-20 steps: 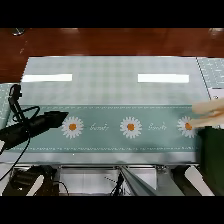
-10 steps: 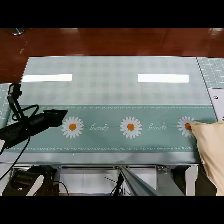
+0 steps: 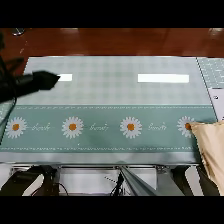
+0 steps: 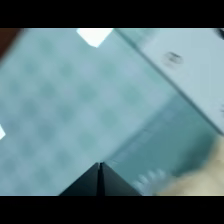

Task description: Fold the shirts.

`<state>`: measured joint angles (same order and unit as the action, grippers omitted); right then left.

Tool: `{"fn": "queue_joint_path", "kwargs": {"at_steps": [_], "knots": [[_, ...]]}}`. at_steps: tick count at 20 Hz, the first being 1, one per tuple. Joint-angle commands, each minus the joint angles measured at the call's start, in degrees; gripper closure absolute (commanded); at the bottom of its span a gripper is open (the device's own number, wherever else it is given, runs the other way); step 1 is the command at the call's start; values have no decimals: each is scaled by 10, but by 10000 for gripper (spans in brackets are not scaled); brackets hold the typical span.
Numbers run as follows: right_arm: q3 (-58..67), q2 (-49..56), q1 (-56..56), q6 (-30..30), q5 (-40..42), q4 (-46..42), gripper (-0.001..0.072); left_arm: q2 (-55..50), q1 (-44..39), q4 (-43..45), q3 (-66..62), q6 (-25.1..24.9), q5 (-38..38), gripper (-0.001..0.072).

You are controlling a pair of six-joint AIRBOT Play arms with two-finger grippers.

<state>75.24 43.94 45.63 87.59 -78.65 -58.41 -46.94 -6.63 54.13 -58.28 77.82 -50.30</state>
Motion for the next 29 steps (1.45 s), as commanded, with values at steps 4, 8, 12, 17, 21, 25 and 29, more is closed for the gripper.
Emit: {"fn": "queue_joint_path", "kwargs": {"at_steps": [4, 8, 12, 17, 21, 25, 29], "knots": [[-12, 120, -499, -29, 134, -86, 692, -195, -141, 50, -193, -3, -97, 685], [-89, 253, -650, 143, 153, -356, 693, -275, -179, 257, -174, 164, -97, 683], [-97, 330, -618, 154, 116, -351, 693, -321, -162, 257, -157, 179, -144, 683], [-97, 303, -593, 150, 100, -356, 693, -324, -162, 256, -157, 179, -147, 683], [-97, 299, -593, 150, 101, -356, 693, -325, -162, 256, -157, 179, -147, 683], [-97, 299, -593, 150, 101, -356, 692, -325, -162, 256, -157, 179, -147, 683], [-97, 299, -593, 150, 101, -356, 693, -325, -162, 256, -157, 179, -147, 683]]}}
